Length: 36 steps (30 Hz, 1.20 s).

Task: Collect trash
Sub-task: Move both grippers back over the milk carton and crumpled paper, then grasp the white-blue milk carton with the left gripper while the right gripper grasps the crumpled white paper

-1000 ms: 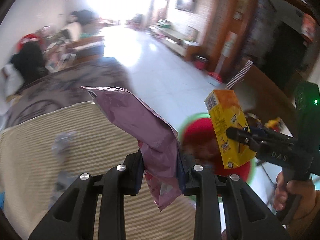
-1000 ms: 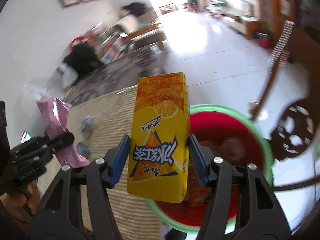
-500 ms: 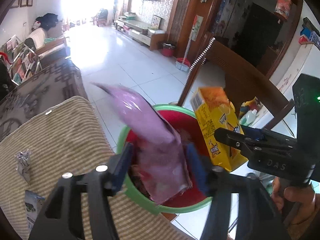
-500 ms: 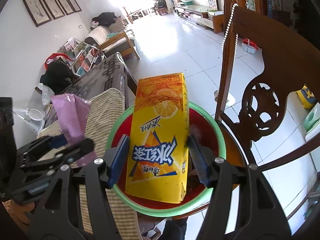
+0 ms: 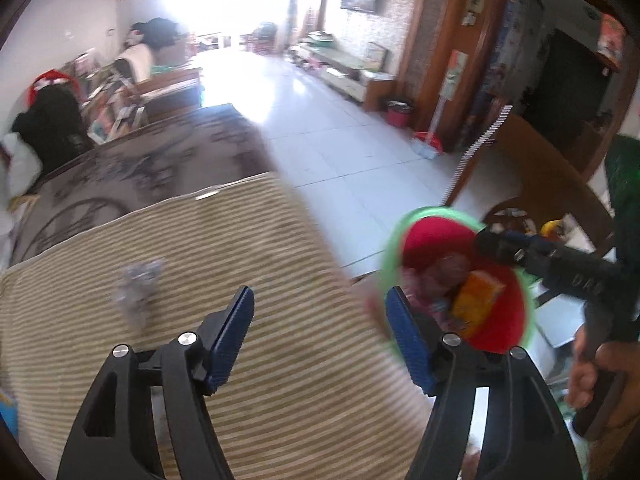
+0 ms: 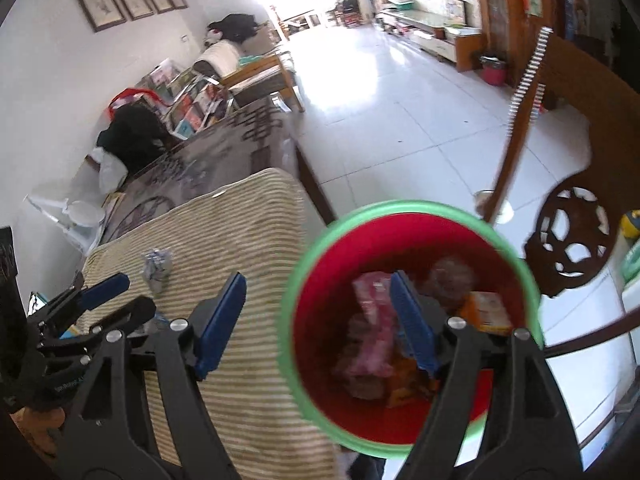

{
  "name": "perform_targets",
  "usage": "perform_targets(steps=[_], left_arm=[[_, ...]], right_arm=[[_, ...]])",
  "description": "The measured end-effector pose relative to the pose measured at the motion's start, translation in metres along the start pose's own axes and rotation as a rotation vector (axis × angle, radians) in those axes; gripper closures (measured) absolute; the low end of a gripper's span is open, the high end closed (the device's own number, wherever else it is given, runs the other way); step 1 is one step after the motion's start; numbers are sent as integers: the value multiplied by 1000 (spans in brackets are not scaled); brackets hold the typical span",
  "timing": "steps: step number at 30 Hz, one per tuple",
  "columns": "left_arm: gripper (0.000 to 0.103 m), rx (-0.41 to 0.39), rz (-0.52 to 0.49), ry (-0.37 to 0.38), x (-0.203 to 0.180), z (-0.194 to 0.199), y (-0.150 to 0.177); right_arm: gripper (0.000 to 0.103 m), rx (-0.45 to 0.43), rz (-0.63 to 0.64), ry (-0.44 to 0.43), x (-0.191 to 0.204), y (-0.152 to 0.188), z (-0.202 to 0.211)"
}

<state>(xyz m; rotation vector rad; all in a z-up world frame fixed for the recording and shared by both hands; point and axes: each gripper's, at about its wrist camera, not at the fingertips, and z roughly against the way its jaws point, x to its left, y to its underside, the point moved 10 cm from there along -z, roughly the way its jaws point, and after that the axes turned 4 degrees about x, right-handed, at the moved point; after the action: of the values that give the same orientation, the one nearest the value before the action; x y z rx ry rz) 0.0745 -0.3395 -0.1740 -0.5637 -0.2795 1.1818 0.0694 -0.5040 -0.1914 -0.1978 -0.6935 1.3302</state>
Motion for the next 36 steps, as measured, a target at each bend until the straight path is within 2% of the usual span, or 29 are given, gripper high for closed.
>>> perform_targets(steps=[3, 5, 9, 13, 14, 15, 17, 23, 24, 26, 29, 32, 36], left_arm=[[37, 33, 31, -99, 62, 1, 27], [36, 81, 74, -129, 101, -1, 49], [36, 189, 132, -138, 158, -12, 93], [36, 281, 107, -115, 182, -32, 129], [35, 300, 113, -90, 185, -39, 135], [30, 292, 132, -46, 185, -43, 134], [28, 285, 143, 8, 186, -50, 132], [29, 318, 64, 116, 168, -63, 125], [32, 325, 54, 118, 163, -67, 125], [55, 343, 29, 99, 164, -76, 131], [56, 326, 68, 124, 167, -69, 131], [56, 255, 102, 77, 197, -48, 121], [56, 207, 173, -2, 244, -25, 120]], right_arm=[[30, 29, 31, -18, 36, 7, -17], [29, 47, 51, -30, 60, 11, -27], [27, 79, 87, -48, 115, 21, -49], [27, 113, 109, -47, 152, 38, -65], [27, 122, 112, -44, 158, 42, -68], [27, 131, 115, -39, 166, 47, -71], [27, 142, 116, -31, 177, 55, -75], [27, 158, 121, -5, 202, 71, -81], [27, 157, 120, -1, 204, 71, -82], [27, 155, 117, 5, 209, 70, -83], [27, 142, 124, 15, 217, 66, -84], [27, 145, 120, 8, 226, 60, -96], [27, 160, 126, -14, 243, 51, -126]])
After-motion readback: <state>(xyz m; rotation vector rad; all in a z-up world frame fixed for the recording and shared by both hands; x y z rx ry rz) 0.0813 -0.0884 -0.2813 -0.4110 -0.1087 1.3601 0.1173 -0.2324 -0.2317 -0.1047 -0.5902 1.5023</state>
